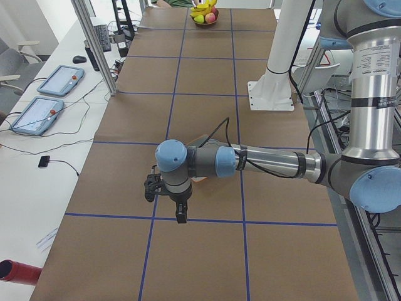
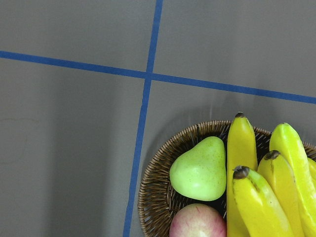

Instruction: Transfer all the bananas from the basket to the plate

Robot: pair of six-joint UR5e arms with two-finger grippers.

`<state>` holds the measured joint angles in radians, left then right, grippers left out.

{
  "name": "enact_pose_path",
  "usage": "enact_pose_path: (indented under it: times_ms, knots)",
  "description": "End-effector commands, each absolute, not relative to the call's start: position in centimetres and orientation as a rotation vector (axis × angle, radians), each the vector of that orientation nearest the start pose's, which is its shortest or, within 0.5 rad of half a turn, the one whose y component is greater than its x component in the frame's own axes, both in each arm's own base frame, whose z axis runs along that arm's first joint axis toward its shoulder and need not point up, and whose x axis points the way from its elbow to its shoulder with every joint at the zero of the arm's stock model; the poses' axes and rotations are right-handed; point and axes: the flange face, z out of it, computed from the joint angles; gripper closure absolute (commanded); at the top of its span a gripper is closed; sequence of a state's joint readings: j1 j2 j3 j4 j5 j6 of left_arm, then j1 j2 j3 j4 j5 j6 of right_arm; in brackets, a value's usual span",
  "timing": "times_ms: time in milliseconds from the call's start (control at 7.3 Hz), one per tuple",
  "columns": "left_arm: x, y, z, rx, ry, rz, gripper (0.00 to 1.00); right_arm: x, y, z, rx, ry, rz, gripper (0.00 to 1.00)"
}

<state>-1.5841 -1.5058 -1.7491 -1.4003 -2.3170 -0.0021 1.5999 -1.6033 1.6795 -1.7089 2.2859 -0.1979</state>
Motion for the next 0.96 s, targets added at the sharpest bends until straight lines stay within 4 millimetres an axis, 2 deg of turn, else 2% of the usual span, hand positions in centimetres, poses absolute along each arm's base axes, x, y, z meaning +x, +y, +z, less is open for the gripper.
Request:
enact_pose_path:
  times_ms: [0,137,274,411,548,822]
  knots:
    - [-7.0,-46.6,61.3,-0.027,0.741,-0.019,0.00,8.2,-46.9,64.0,0.017,-0.719,-0.130,0.00]
    - [-7.1,-46.6,61.1,-0.024,0.741,-0.022,0.00,8.2,-47.4,63.3,0.034,-0.720,-0.134,0.00]
    - [-7.1,-46.5,63.0,-0.074,0.741,-0.071,0.00,8.1,-47.9,63.3,0.057,-0.712,-0.144,0.00]
    - [-7.1,-46.6,63.1,-0.095,0.742,-0.126,0.00,8.2,-48.2,62.7,0.074,-0.709,-0.143,0.00]
    - [-7.1,-46.5,63.1,-0.090,0.741,-0.126,0.00,8.1,-48.0,63.6,0.056,-0.712,-0.134,0.00]
    - [-7.1,-46.6,63.1,-0.066,0.742,-0.117,0.00,8.1,-47.6,63.9,0.058,-0.713,-0.147,0.00]
